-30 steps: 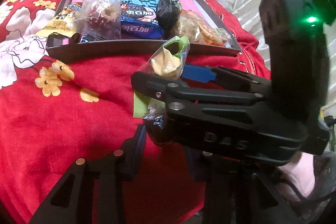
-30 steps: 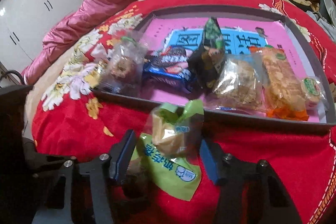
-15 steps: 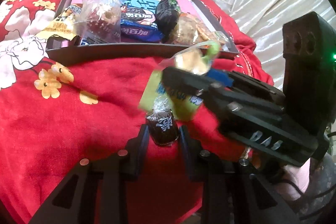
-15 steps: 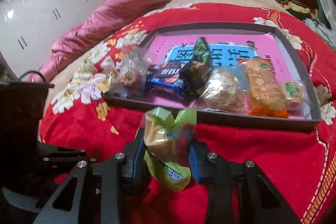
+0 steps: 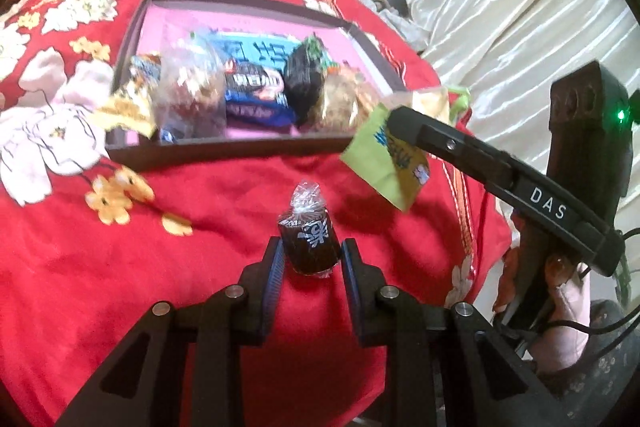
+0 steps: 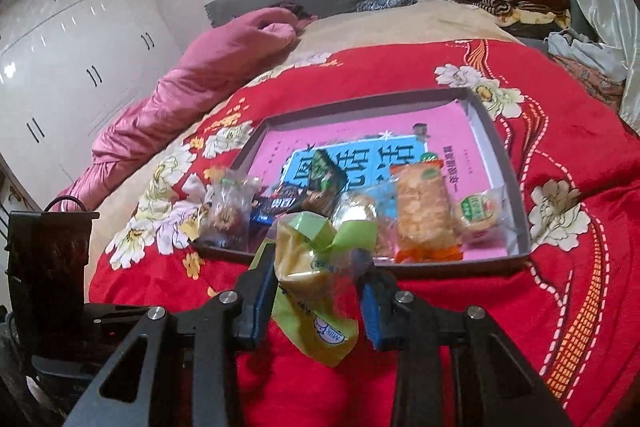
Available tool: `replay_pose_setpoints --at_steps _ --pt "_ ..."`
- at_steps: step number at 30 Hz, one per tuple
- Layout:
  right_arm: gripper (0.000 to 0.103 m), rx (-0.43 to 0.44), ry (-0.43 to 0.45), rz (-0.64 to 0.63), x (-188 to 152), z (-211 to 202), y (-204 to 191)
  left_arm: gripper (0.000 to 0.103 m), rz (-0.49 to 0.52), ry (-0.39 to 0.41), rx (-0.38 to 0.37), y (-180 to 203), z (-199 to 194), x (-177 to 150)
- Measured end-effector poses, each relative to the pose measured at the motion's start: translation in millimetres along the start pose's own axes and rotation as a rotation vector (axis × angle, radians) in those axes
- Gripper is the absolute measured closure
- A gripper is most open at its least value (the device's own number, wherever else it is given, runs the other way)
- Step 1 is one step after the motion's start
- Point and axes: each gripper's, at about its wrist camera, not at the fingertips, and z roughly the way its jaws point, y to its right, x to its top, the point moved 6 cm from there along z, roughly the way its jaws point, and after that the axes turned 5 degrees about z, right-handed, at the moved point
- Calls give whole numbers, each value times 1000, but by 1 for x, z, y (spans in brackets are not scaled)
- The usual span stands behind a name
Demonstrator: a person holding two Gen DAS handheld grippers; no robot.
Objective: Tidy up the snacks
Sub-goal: 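Close the left gripper on the dark wrapped candy while the right gripper grasps the green-labelled bag, then carry the dark candy over the tray while the right gripper carries the green-labelled bag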
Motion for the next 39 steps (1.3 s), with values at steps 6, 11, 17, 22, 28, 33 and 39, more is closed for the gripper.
replay_pose_setpoints --at_steps 6,11,17,22,28,33,39 --pt "66 -6 26 2 7 -8 4 73 3 56 25 -4 -11 18" --pt "66 -16 46 -2 13 -12 6 73 19 100 54 -3 -18 34" --pt "66 -25 64 -2 20 -15 9 73 18 130 73 -5 -18 52" --pt "66 -37 79 6 26 -16 14 73 20 140 88 -6 -12 61" --pt "66 -50 96 20 35 -15 20 73 26 135 103 -10 -3 66" --pt "66 -58 103 22 42 -13 23 73 31 124 110 -14 8 70" --pt "66 -63 104 26 46 -10 24 73 36 104 112 -18 18 71"
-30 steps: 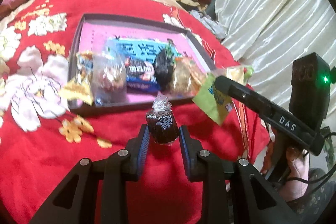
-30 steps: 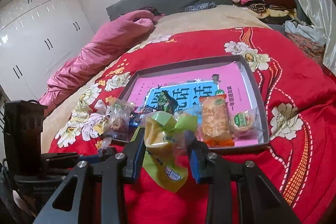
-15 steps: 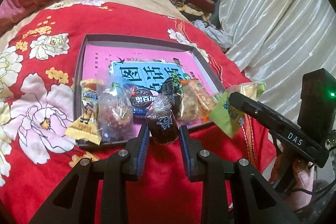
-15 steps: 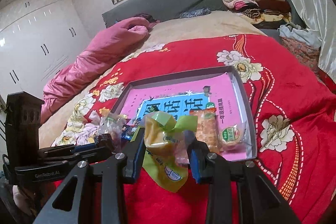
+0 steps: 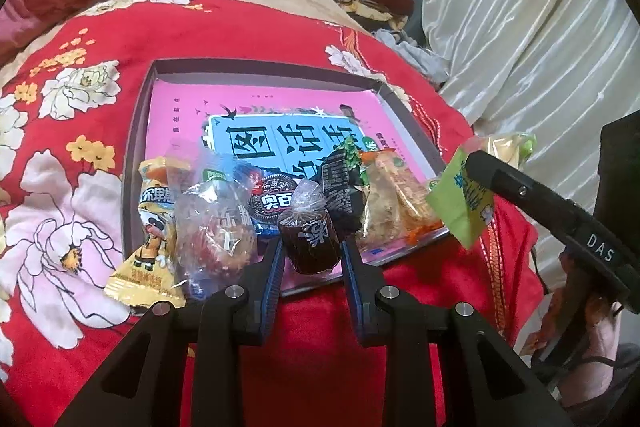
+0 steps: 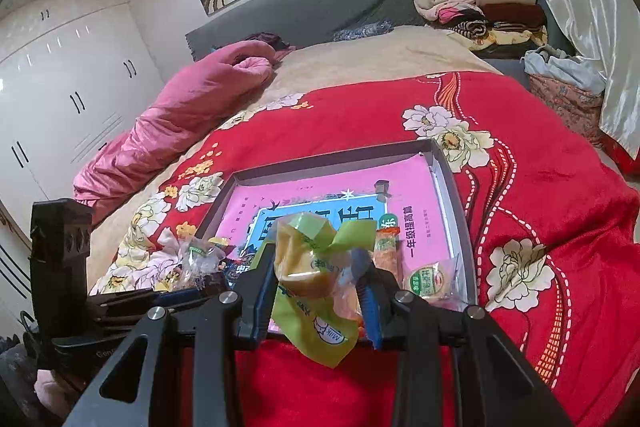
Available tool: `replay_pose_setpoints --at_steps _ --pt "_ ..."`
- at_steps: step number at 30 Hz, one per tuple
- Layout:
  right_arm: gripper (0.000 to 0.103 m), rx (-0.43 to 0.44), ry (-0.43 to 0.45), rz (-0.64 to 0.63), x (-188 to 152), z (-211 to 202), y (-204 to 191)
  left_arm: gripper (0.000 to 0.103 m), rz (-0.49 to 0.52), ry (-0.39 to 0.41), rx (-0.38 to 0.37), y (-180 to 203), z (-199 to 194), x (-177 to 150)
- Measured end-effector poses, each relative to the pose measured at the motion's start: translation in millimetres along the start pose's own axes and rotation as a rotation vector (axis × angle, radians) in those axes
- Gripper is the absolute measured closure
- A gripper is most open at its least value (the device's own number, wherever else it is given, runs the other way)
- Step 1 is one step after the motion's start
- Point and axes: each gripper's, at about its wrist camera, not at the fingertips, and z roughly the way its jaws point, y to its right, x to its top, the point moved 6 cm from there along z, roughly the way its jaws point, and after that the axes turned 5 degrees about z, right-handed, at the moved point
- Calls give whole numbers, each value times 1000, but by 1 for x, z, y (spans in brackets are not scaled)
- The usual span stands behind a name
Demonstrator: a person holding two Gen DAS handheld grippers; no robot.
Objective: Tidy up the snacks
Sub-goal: 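Carry the dark candy over the tray while the right gripper carries the green-labelled bag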
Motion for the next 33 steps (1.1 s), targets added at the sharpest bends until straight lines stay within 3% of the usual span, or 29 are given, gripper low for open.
replay_pose_setpoints --at_steps 23,33 --pt "66 -35 0 26 11 18 9 73 3 -30 -7 -4 15 -1" --pt "66 -30 -44 50 7 32 11 73 9 -31 -6 -4 16 -1"
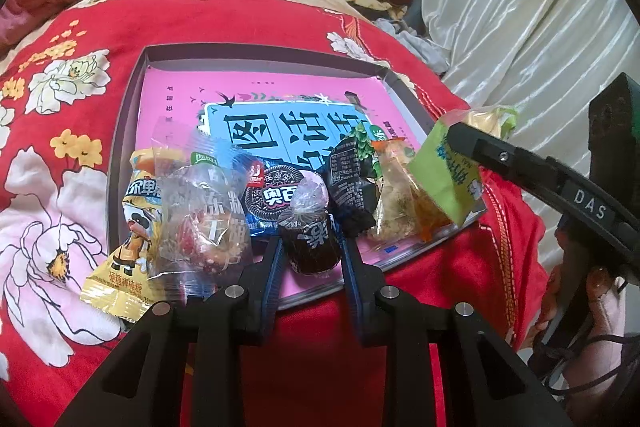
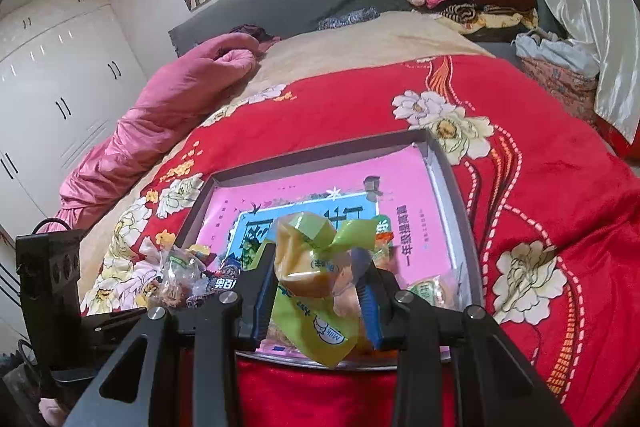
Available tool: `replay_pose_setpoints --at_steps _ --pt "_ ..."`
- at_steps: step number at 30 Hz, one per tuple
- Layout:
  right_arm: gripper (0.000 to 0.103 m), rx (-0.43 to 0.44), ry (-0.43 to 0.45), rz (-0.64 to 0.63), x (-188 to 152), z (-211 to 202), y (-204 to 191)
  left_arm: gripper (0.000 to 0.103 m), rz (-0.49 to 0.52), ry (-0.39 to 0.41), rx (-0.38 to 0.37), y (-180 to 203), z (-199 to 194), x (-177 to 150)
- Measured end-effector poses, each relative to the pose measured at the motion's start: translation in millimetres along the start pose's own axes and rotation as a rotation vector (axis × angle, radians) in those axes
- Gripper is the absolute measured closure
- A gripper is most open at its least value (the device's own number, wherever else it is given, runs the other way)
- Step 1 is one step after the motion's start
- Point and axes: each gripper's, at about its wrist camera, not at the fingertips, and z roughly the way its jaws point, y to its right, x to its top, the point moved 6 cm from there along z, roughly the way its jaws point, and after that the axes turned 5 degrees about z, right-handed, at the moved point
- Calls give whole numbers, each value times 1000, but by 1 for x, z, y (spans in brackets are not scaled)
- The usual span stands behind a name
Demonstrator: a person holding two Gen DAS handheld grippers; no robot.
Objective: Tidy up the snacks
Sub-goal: 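Carry the dark candy over the tray while the right gripper carries the green-labelled bag, then open the left gripper to drop the dark candy while the right gripper releases the green bag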
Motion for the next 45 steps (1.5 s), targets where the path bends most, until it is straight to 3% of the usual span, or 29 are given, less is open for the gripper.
replay_pose_setpoints --at_steps 13,27,45 --pt "65 24 -68 -32 -18 23 -16 75 -9 -12 7 -3 4 -2" --pt "65 -38 -48 -116 -16 29 -14 75 -21 -10 7 -8 3 -2" --pt "63 -129 -27 -80 -8 28 9 75 -27 -11 0 -9 1 -2"
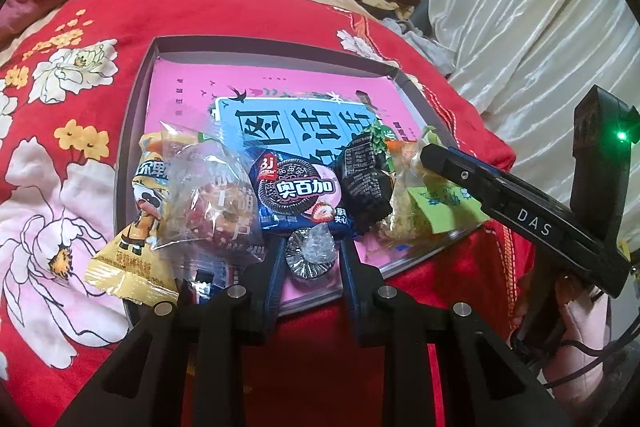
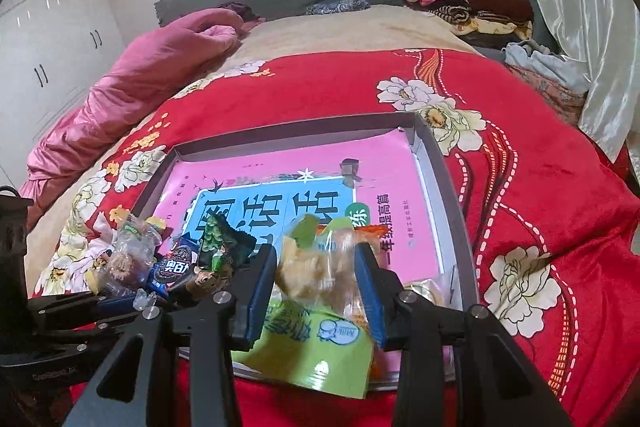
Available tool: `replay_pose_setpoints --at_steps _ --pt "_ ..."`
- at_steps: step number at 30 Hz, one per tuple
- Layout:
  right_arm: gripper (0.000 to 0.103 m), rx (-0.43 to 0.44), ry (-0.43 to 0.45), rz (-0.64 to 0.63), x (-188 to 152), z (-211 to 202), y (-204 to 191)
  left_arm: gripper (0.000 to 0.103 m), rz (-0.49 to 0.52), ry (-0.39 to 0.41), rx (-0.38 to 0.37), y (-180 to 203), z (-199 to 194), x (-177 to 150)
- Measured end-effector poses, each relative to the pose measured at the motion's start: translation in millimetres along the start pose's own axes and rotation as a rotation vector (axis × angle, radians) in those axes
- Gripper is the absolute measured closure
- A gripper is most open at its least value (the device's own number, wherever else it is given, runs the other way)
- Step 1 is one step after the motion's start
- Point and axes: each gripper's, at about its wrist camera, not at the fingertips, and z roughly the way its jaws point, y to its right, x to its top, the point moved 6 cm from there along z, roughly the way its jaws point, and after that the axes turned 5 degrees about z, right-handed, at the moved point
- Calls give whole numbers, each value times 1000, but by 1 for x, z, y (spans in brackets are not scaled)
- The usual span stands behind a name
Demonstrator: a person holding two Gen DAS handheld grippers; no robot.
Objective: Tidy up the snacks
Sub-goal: 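Open the left gripper to drop the dark candy while the right gripper releases the green bag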
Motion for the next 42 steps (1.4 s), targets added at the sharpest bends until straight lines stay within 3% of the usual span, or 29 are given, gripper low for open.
replay_pose_setpoints --at_steps 9,25,34,37,42 --pt "62 25 1 -11 -1 -5 -8 74 2 4 -7 2 -2 0" --pt "52 42 13 -9 1 -14 -11 52 6 23 -17 5 -8 5" --pt "51 37 32 -5 2 -23 -9 45 14 40 -11 7 -13 7" --pt "47 35 38 -5 1 -26 -10 36 13 47 -8 6 -15 8" --pt "47 35 41 -7 1 -28 -10 35 15 60 -8 5 -21 9"
